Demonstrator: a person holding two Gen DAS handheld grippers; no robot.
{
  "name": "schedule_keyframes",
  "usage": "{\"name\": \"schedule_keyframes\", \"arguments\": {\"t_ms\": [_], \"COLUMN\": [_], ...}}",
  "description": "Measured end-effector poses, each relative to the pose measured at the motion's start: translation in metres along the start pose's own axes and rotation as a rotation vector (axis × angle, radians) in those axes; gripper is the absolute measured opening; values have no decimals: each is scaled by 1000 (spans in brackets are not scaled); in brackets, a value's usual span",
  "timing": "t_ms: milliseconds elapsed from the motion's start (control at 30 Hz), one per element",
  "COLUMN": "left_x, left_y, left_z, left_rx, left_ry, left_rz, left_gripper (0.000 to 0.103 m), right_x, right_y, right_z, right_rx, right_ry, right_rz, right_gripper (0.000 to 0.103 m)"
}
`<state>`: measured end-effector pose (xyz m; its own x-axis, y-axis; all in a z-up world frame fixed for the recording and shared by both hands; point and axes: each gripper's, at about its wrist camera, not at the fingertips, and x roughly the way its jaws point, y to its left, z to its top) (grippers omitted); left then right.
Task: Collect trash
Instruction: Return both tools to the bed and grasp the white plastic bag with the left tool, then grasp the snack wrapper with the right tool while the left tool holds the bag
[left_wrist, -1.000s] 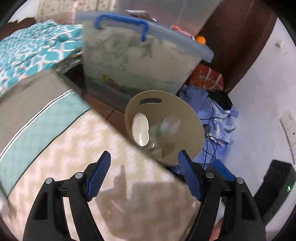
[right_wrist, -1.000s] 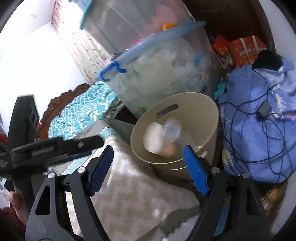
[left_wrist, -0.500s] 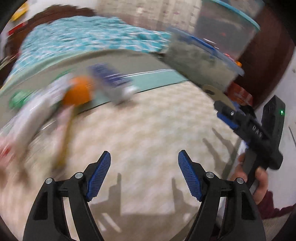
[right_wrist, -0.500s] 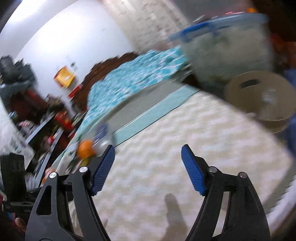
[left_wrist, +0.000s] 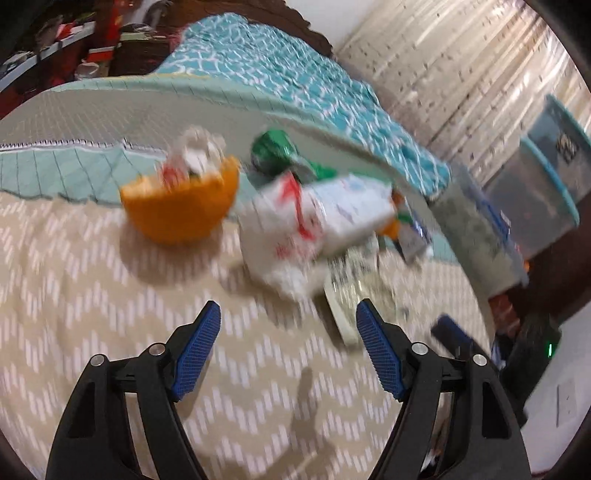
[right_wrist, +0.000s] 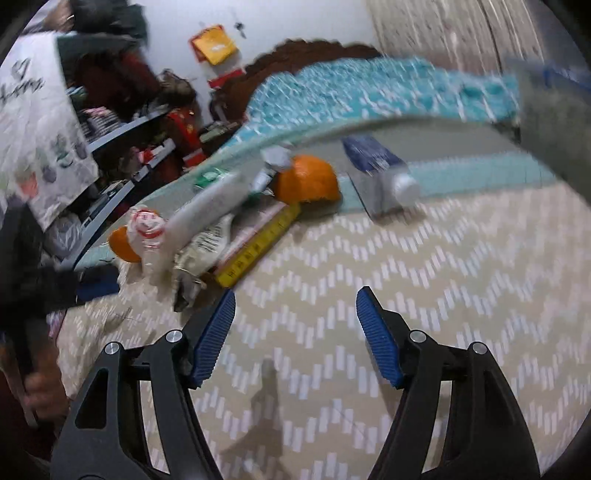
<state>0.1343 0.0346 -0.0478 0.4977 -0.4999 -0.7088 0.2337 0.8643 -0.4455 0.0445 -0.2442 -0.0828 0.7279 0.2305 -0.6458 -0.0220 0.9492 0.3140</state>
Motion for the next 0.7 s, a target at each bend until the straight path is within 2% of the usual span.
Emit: {"name": "schedule_keyframes", "arguments": {"t_ms": [200,333,367,400,500,700], "left_x": [21,39,42,44,39,8], "left_y": [-1,1,0,0,4,15], "left_z": [27,33,32,29,24,1], "left_rx": [-30,-52,-49,-41,-35,-34], "left_ry": [-30,-7,-5,5,1,-16], "left_rz": [-14,-9,-4,-7,-21,-51], "left_gripper": [77,75,65,44,40,39], "right_x": [9,11,12,11,10,13], "right_y": [-12,-12,-10,-10,-8,-10], "right_z": [2,3,4,4,2,3], "right_rx": [62,66,63,58,54,65], "right_ry": [47,65,63,60,59,77], "right_rz": [19,18,19,19,20,19], "right_gripper": [70,70,70,70,70,70]}}
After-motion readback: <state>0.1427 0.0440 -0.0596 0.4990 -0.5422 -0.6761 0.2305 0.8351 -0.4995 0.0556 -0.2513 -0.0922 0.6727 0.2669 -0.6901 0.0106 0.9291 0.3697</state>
